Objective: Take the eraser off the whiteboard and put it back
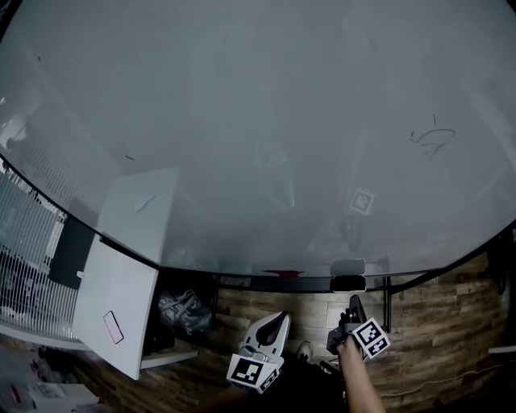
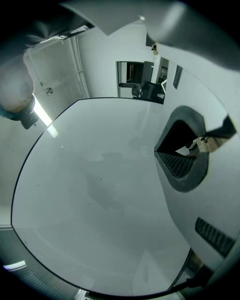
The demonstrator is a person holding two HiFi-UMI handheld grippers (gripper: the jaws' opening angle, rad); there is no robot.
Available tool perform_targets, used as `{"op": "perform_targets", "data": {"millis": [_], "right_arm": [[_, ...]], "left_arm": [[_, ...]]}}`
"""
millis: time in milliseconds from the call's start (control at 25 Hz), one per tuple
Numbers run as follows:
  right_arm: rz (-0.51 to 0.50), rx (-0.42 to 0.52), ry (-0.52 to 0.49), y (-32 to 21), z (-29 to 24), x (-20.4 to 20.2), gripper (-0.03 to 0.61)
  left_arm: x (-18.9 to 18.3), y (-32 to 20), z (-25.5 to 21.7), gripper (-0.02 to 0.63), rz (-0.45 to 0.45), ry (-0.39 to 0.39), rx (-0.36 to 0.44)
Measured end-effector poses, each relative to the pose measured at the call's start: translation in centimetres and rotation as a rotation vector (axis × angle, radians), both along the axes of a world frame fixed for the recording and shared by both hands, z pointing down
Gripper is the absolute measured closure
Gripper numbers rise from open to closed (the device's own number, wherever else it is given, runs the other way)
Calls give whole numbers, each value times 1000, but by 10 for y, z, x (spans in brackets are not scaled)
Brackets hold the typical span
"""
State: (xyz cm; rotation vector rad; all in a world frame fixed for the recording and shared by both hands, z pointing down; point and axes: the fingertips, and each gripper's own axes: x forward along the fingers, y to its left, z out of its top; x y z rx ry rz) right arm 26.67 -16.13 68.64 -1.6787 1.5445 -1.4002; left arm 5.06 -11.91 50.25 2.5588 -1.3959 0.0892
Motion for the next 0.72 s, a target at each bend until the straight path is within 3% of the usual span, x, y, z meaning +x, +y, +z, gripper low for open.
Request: {"op": "perform_targets", "data": {"millis": [400, 720], "right_arm": [[-69, 62, 163, 1, -45, -22, 565], [-124, 160, 385, 22, -97, -44, 565]], "left_arm": [[-21, 3, -7, 615, 34, 12, 17], [-35, 13, -14, 615, 54, 35, 38]]}}
